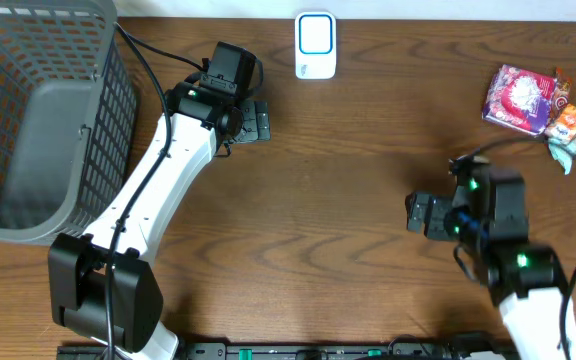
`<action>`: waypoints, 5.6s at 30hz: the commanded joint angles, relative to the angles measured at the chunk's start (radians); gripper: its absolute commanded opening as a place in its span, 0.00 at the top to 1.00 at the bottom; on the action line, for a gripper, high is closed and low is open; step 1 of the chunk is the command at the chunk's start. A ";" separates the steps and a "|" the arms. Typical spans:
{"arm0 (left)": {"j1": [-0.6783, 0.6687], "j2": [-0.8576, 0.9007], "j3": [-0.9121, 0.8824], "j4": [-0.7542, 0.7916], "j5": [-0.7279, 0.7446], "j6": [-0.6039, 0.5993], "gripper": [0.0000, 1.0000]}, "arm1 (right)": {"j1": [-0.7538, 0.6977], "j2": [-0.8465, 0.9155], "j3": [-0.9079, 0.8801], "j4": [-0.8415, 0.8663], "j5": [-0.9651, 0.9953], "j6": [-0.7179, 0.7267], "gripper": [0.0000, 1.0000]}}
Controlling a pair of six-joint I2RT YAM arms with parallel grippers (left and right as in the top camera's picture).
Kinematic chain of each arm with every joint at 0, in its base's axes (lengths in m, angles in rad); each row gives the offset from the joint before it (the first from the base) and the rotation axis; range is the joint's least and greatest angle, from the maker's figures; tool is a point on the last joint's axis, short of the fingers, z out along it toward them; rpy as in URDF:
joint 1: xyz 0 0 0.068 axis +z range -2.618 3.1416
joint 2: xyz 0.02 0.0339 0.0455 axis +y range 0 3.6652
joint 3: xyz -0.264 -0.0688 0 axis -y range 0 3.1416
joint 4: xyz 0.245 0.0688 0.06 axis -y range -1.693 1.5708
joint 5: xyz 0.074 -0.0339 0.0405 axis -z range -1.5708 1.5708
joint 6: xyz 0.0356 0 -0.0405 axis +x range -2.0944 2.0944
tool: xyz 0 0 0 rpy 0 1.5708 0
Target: Scan the item barcode
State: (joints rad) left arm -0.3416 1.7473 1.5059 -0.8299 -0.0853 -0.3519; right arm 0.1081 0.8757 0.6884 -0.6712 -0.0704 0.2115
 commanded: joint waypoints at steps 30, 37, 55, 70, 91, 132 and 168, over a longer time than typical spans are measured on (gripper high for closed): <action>0.003 0.007 0.016 -0.003 -0.013 -0.005 0.02 | -0.007 -0.679 -0.683 0.729 0.051 -0.159 0.01; 0.003 0.007 0.016 -0.003 -0.013 -0.005 0.02 | -0.069 -0.795 -0.683 0.595 0.062 -0.138 0.01; 0.003 0.007 0.016 -0.003 -0.013 -0.005 0.02 | -0.088 -0.871 -0.683 0.592 0.069 -0.176 0.01; 0.003 0.007 0.016 -0.003 -0.013 -0.005 0.02 | -0.088 -0.871 -0.683 0.595 0.069 -0.176 0.01; 0.003 0.007 0.016 -0.003 -0.013 -0.005 0.02 | -0.088 -0.871 -0.683 0.595 0.068 -0.176 0.01; 0.005 -1.012 -0.927 0.532 -0.013 0.344 0.02 | -0.088 -0.871 -0.683 0.595 0.068 -0.176 0.01; 0.251 -1.746 -1.460 0.972 0.153 0.426 0.02 | -0.088 -0.871 -0.683 0.595 0.069 -0.176 0.01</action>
State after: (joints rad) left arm -0.1085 0.0151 0.0624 0.1051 0.0544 0.0616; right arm 0.0338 0.0120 0.0071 -0.0708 -0.0071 0.0467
